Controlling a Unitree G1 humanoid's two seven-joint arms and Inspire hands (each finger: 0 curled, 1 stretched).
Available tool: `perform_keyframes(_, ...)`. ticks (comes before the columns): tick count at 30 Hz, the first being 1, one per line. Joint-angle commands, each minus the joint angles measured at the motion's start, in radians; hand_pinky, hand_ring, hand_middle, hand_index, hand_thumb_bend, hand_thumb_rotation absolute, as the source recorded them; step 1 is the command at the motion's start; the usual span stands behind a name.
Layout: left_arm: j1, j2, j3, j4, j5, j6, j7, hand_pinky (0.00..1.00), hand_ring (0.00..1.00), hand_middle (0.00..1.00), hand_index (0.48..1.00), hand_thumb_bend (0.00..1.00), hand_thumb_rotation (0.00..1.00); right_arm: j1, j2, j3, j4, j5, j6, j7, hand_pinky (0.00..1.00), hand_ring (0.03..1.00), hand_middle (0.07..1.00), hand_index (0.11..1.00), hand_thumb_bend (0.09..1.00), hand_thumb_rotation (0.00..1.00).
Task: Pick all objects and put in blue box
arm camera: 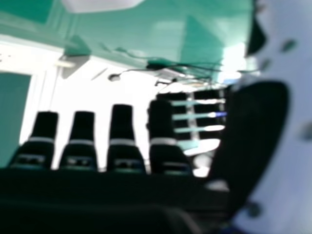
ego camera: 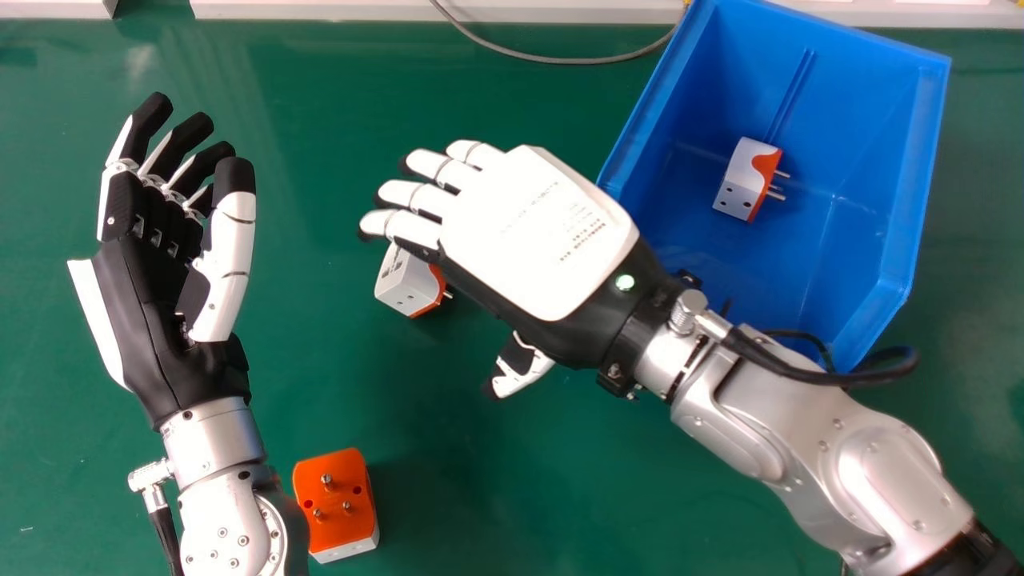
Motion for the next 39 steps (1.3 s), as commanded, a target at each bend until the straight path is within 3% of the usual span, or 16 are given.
perform_keyframes(1,-0.007,0.006,-0.004,-0.007,0.015,-0.023,0.003,0.65,0.71,0.76,0.804,0.66,0.42,-0.043,0.015,0.007,0.008,-0.011,0.004,-0.021,0.85,0.872,0.83,0.731,0.962,0.11)
perform_keyframes(7,-0.014,0.011,-0.001,0.001,0.005,-0.029,-0.006,0.65,0.71,0.76,0.809,0.66,0.42,-0.101,0.031,0.037,0.097,-0.031,0.003,-0.034,0.85,0.87,0.828,0.724,0.93,0.08)
perform_keyframes(12,-0.015,0.012,0.002,0.004,0.018,-0.031,0.004,0.66,0.71,0.76,0.811,0.65,0.42,-0.138,0.051,0.074,0.175,-0.051,0.021,-0.04,0.85,0.87,0.833,0.721,0.859,0.02)
perform_keyframes(20,-0.019,0.015,0.005,0.009,0.008,-0.038,-0.001,0.65,0.71,0.76,0.809,0.64,0.41,-0.192,0.07,0.101,0.278,-0.052,0.03,-0.086,0.85,0.868,0.835,0.729,0.85,0.01)
perform_keyframes(23,-0.02,0.017,0.006,0.014,0.015,-0.042,0.003,0.65,0.71,0.76,0.807,0.64,0.41,-0.218,0.078,0.112,0.32,-0.056,0.031,-0.103,0.85,0.865,0.833,0.732,0.848,0.02)
perform_keyframes(28,-0.018,0.017,0.006,0.016,-0.002,-0.049,-0.011,0.65,0.71,0.76,0.807,0.65,0.42,-0.254,0.094,0.132,0.382,-0.062,0.037,-0.127,0.84,0.86,0.832,0.741,0.839,0.01)
perform_keyframes(32,-0.017,0.019,0.008,0.021,0.003,-0.059,-0.006,0.66,0.71,0.77,0.807,0.65,0.41,-0.278,0.113,0.147,0.432,-0.064,0.053,-0.136,0.83,0.858,0.832,0.748,0.829,0.02)
perform_keyframes(39,-0.019,0.026,0.008,0.031,0.0,-0.066,-0.009,0.65,0.71,0.77,0.807,0.64,0.41,-0.312,0.151,0.177,0.521,-0.069,0.086,-0.188,0.82,0.856,0.835,0.757,0.814,0.01)
